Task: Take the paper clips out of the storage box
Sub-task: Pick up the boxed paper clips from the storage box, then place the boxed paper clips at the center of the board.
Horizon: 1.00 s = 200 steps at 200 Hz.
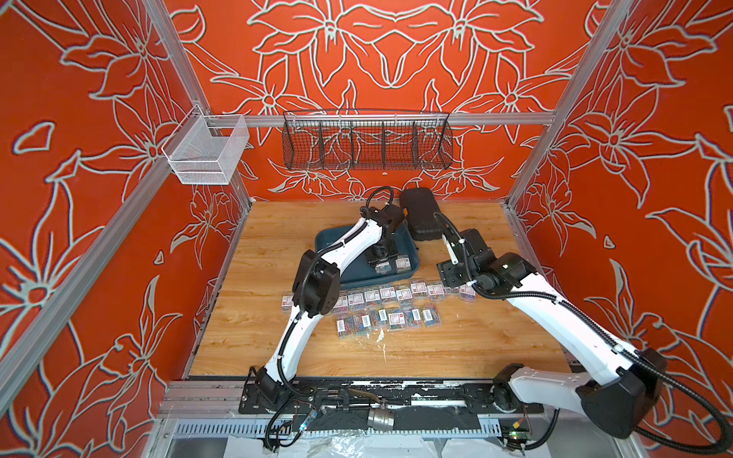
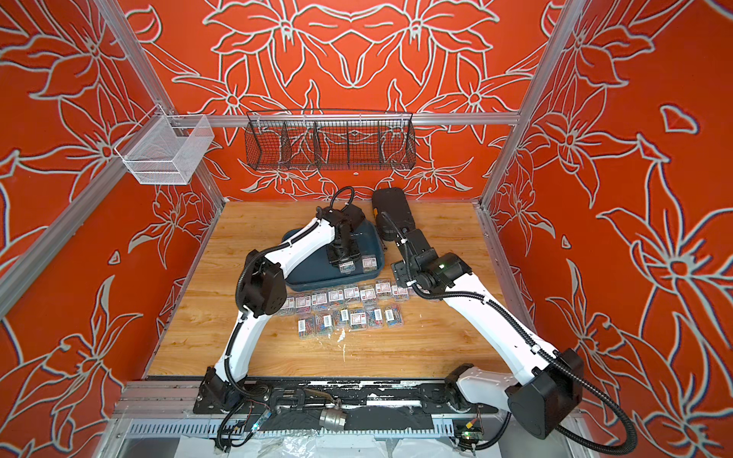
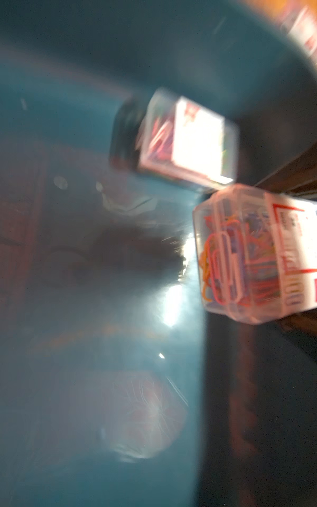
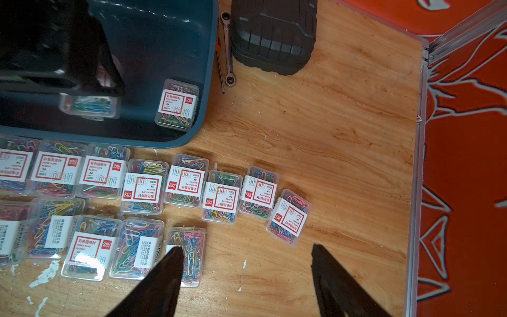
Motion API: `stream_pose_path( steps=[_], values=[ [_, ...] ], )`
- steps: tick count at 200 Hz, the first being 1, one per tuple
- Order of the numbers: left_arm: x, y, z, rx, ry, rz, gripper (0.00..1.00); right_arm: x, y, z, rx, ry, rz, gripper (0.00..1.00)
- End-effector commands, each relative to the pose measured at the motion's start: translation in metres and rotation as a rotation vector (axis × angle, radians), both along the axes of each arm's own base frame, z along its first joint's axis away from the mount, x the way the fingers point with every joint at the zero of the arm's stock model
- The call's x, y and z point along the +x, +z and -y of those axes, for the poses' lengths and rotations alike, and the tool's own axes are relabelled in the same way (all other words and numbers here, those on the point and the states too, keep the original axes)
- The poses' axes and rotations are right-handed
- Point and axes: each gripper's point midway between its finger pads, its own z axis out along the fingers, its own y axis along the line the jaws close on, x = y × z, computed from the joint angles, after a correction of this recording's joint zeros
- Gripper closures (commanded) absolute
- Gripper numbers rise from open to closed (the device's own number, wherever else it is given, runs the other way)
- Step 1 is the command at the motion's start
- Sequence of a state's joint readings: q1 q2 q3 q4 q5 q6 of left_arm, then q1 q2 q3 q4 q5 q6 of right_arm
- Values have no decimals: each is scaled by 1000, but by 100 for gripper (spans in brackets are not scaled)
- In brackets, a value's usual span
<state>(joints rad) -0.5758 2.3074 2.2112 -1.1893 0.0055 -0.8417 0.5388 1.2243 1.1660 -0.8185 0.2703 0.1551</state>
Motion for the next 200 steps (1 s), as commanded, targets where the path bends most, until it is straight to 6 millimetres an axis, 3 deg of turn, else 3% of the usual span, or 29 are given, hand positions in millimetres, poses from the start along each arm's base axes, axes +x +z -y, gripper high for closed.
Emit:
stream_pose_path(
  steps=[1, 59, 108, 158, 200],
  values=[
    [-17, 37, -10, 18, -10, 32, 65, 1, -3, -1, -7, 11, -16, 24],
    [-58, 74, -27, 27, -19, 40, 68, 3, -9, -4, -12, 11, -42, 25],
    [-109, 88, -56, 70, -2, 8, 70, 5, -14, -8, -12, 15, -60, 26],
    [-170, 71, -85, 100, 19, -67, 71, 7, -16, -8, -15, 14, -63, 26],
    [-199, 41, -98, 87, 33, -83, 71, 7, -17, -9, -10, 18, -63, 26]
  ],
)
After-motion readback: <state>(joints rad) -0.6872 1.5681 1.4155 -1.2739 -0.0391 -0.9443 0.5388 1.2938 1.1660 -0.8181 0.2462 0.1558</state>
